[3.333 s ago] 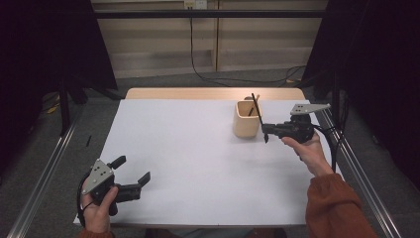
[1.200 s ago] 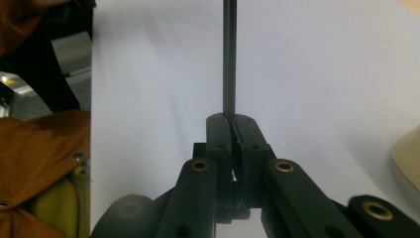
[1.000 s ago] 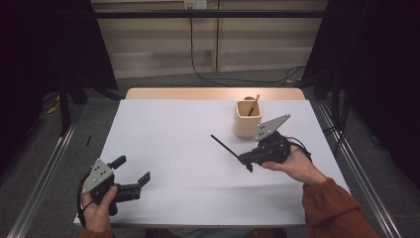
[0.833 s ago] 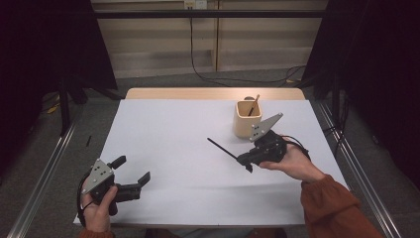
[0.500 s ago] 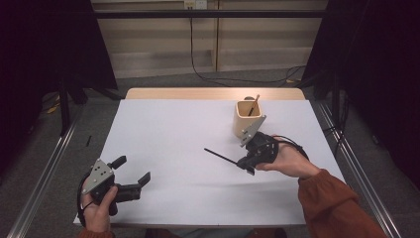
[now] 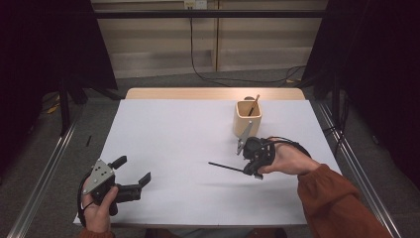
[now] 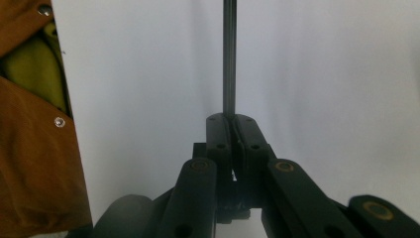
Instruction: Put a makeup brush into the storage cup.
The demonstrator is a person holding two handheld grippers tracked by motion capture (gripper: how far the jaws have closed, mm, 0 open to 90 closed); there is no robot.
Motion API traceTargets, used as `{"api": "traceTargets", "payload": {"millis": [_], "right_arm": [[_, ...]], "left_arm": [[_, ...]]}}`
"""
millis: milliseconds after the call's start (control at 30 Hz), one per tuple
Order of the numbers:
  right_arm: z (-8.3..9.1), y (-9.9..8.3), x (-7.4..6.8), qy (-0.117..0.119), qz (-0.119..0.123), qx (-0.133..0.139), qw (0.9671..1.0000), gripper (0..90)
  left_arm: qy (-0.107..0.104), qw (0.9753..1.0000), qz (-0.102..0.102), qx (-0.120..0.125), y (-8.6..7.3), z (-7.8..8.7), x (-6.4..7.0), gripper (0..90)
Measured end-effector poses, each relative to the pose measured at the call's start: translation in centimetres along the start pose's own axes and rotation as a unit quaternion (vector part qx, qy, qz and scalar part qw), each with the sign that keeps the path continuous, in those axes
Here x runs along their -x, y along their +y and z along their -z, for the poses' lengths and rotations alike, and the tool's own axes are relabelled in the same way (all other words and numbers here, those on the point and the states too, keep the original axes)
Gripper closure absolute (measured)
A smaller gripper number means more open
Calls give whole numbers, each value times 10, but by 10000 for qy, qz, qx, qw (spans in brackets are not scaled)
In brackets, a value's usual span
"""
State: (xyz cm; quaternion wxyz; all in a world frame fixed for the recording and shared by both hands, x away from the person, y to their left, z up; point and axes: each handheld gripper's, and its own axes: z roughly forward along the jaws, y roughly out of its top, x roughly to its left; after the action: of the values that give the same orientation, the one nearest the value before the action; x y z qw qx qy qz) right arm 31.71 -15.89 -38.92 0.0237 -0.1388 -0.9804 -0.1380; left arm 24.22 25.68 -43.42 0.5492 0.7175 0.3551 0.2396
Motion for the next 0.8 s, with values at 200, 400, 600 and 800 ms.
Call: {"api": "traceTargets", "payload": {"millis": [200,400,600,800], "right_arm": [[-7,-1,4,-77,-32,-316,9995,861],[-6,-2,4,-17,-15,-280,9996,862],[-8,-2,2,2,15,-191,9998,861],[-10,-2,2,35,-18,-123,9999,861]], "left_arm": [[-43,10000,-47,8,1,0,2,12],[-109,9999,-97,-20,2,0,4,12],[-106,9999,-36,5,8,1,6,9],[-136,9997,-12,196,19,6,5,9]]}}
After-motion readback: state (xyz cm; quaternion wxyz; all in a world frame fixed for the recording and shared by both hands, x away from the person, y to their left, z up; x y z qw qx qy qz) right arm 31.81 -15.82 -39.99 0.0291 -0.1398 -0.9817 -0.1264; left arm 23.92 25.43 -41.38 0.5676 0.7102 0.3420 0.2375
